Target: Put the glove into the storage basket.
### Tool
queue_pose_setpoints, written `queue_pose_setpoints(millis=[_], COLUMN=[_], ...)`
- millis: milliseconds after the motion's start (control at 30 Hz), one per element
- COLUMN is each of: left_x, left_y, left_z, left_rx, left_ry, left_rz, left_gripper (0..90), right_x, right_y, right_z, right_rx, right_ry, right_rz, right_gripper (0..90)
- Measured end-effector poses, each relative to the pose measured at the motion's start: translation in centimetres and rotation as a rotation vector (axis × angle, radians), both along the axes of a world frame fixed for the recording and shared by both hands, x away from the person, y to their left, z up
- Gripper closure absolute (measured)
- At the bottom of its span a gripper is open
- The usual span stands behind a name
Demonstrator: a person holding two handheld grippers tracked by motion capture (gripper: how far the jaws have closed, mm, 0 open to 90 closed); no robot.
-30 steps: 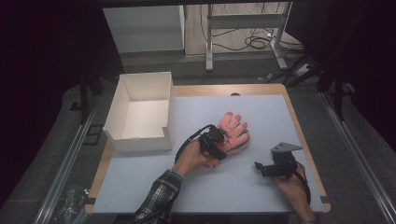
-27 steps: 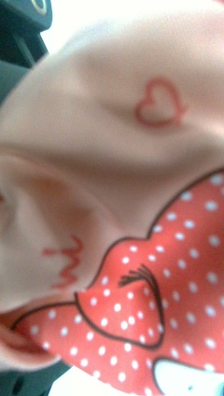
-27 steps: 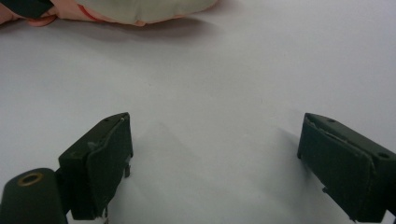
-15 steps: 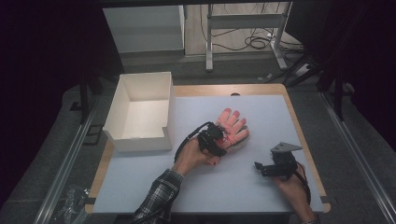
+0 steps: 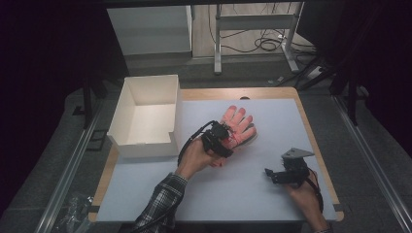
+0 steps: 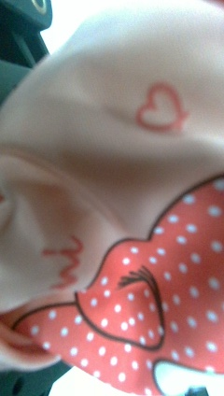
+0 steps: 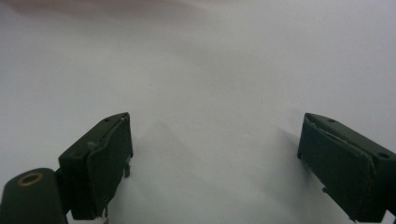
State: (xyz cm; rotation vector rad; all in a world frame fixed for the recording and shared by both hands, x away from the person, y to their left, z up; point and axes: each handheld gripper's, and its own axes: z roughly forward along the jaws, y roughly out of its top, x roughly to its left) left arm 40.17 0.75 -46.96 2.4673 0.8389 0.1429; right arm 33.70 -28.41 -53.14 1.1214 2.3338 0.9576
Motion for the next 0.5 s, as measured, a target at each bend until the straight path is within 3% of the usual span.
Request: queue_pose_setpoints(millis=[500], left_x=[0.9], left_y=[1.7], left_z=[3.5], left_rx=[-0.011], left_ry=[-0.022], left_rz=[0.094], left_gripper=[40.9], right_x=[0.0], right_y=[0.0], right_z=[0.0], right_rx=[0.001], right_ry=[-0.003], right_rz=[0.001], right_gripper=[10.4])
